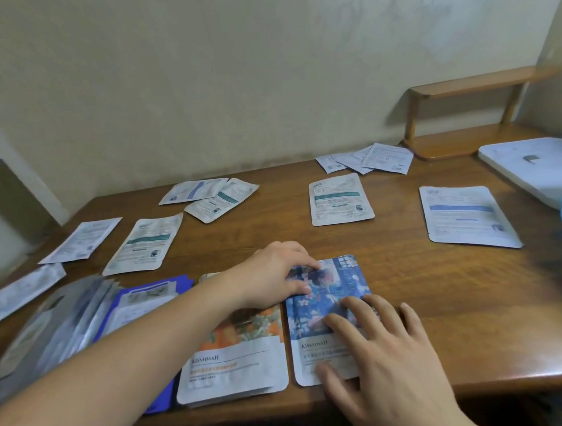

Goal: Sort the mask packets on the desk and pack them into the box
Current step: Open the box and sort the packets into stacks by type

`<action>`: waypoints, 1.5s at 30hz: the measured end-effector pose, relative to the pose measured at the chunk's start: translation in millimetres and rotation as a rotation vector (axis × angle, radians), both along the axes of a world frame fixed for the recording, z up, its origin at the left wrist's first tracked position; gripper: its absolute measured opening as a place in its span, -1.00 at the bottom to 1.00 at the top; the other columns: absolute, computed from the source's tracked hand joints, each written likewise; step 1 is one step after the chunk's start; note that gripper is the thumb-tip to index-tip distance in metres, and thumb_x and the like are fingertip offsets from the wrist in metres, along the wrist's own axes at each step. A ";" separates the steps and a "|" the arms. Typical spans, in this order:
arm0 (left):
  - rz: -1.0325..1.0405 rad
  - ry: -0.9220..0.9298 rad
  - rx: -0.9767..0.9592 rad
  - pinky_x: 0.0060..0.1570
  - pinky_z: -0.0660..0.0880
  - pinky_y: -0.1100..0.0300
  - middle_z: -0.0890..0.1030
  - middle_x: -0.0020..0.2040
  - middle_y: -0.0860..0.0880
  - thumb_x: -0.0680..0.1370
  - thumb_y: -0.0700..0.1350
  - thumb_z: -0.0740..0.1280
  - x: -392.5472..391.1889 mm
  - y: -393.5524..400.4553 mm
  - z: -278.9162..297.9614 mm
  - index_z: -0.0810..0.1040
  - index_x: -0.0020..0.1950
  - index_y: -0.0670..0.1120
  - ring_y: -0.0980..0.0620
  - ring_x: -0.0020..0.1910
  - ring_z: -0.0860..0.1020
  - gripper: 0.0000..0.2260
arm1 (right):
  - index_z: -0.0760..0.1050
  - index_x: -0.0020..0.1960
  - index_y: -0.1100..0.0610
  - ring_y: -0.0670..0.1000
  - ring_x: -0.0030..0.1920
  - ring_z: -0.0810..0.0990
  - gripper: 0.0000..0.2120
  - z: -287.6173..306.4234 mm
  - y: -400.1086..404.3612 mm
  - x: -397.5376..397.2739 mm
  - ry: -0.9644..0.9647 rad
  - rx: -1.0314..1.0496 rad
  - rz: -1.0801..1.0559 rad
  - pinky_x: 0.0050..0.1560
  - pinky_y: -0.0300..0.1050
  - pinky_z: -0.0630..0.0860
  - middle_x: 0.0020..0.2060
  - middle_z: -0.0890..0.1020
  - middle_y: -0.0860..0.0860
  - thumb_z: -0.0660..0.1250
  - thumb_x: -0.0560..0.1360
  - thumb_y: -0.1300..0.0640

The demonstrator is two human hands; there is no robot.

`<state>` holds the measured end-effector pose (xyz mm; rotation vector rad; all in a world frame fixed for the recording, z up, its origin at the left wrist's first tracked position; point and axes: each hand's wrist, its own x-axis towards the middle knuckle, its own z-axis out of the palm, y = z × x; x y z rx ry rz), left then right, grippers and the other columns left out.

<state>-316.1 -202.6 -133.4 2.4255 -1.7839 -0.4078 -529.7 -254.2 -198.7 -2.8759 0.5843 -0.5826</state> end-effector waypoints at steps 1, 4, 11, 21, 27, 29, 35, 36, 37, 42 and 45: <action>-0.001 -0.008 0.012 0.41 0.25 -0.04 0.40 0.37 0.17 0.57 0.04 0.35 -1.2 -0.2 0.6 0.44 0.40 0.16 0.12 0.38 0.30 -0.61 | 0.46 0.10 -0.17 0.19 0.19 0.56 -0.53 -1.2 -0.4 -0.1 0.004 -0.004 -0.007 0.11 0.34 0.45 0.13 0.59 -0.02 0.26 0.27 -0.38; -0.005 -0.031 0.039 0.42 0.25 -0.02 0.37 0.38 0.19 0.58 0.07 0.33 -2.1 1.4 1.7 0.41 0.42 0.18 0.13 0.39 0.29 -0.60 | 0.46 0.11 -0.17 0.18 0.18 0.57 -0.49 0.3 1.1 -0.1 0.001 -0.008 -0.004 0.09 0.35 0.46 0.13 0.59 -0.02 0.22 0.30 -0.44; -0.022 -0.010 0.018 0.37 0.27 0.21 0.30 0.36 0.30 0.55 0.18 0.31 -13.0 -10.0 14.9 0.37 0.41 0.23 0.26 0.35 0.27 -0.58 | 0.41 0.36 -0.07 0.05 0.50 0.23 -0.21 34.1 -109.0 -10.8 -0.113 0.055 -0.192 0.46 0.07 0.24 0.42 0.41 -0.05 -0.15 0.42 -0.52; -0.265 0.034 -0.077 0.51 0.00 0.23 0.11 0.57 0.19 0.53 0.24 0.31 -81.7 -85.9 13.8 0.16 0.55 0.16 0.23 0.53 0.04 -0.36 | -0.06 0.58 -0.11 -0.02 0.57 -0.13 -0.06 23.5 -148.3 -84.6 0.419 0.048 -0.242 0.48 0.28 -0.09 0.57 -0.12 -0.12 -0.29 0.32 -0.56; -0.604 0.047 0.210 0.43 -0.43 0.01 -0.24 0.56 0.29 0.29 0.22 0.56 -112.2 -88.2 4.4 -0.21 0.58 0.22 0.34 0.47 -0.37 0.14 | 0.35 0.37 -0.07 0.00 0.38 0.34 -0.57 -39.2 -100.8 -147.0 -0.053 -0.389 -0.093 0.37 0.12 0.05 0.34 0.51 -0.04 -0.14 0.66 -0.11; -0.616 0.071 0.252 0.45 -0.44 -0.09 -0.23 0.56 0.30 0.32 0.22 0.54 -118.2 -87.3 2.3 -0.23 0.58 0.21 0.38 0.46 -0.36 0.12 | 0.43 0.26 -0.08 0.00 0.25 0.45 -0.65 -39.4 -102.2 -152.1 -0.138 -0.444 -0.057 0.26 0.01 0.22 0.22 0.62 -0.05 -0.06 0.65 -0.10; -0.638 0.034 0.137 0.48 -0.36 -0.15 -0.13 0.58 0.26 0.41 0.23 0.46 -130.1 -80.1 -3.0 -0.09 0.58 0.25 0.37 0.49 -0.29 -0.07 | 0.60 -0.16 0.00 -0.05 -0.19 0.68 -0.64 12.9 -99.6 -148.0 -0.339 -0.562 0.072 -0.10 -0.18 0.42 -0.12 0.70 -0.10 0.08 0.62 0.16; -0.630 0.051 0.063 0.50 -0.31 -0.13 -0.06 0.58 0.28 0.43 0.19 0.46 -133.3 -77.7 -6.4 -0.05 0.56 0.28 0.36 0.51 -0.21 -0.12 | 0.64 -0.23 0.03 -0.04 -0.24 0.67 -0.64 30.2 -97.2 -144.8 -0.393 -0.563 0.067 -0.15 -0.17 0.44 -0.16 0.70 -0.08 0.13 0.59 0.20; -0.611 0.102 -0.034 0.52 -0.22 -0.09 0.05 0.55 0.32 0.45 0.16 0.46 -136.9 -74.8 -8.4 0.01 0.55 0.31 0.37 0.51 -0.10 -0.18 | 0.66 -0.25 0.06 -0.01 -0.26 0.66 -0.70 47.2 -95.4 -140.8 -0.455 -0.545 0.062 -0.18 -0.14 0.47 -0.18 0.69 -0.06 0.21 0.53 0.24; -0.205 0.648 -0.484 0.16 0.51 0.20 0.63 0.09 0.22 0.51 -0.07 0.46 -145.2 -56.7 0.1 0.58 0.19 0.10 0.23 0.13 0.58 -0.74 | 0.67 -0.07 0.05 -0.02 -0.20 0.63 -0.92 120.4 -113.5 -99.8 -0.593 -0.251 0.056 -0.24 -0.04 0.56 -0.17 0.68 -0.09 0.44 0.45 0.16; 0.076 1.077 -0.606 0.03 0.59 0.16 0.71 0.04 0.06 0.47 -0.24 0.45 -152.3 -35.0 8.5 0.40 0.31 0.12 0.07 0.05 0.67 -0.50 | 0.63 0.05 -0.10 -0.21 -0.19 0.60 -0.78 154.2 -134.1 -61.0 -0.536 0.136 0.015 -0.16 -0.41 0.50 -0.22 0.66 -0.23 0.49 0.43 0.10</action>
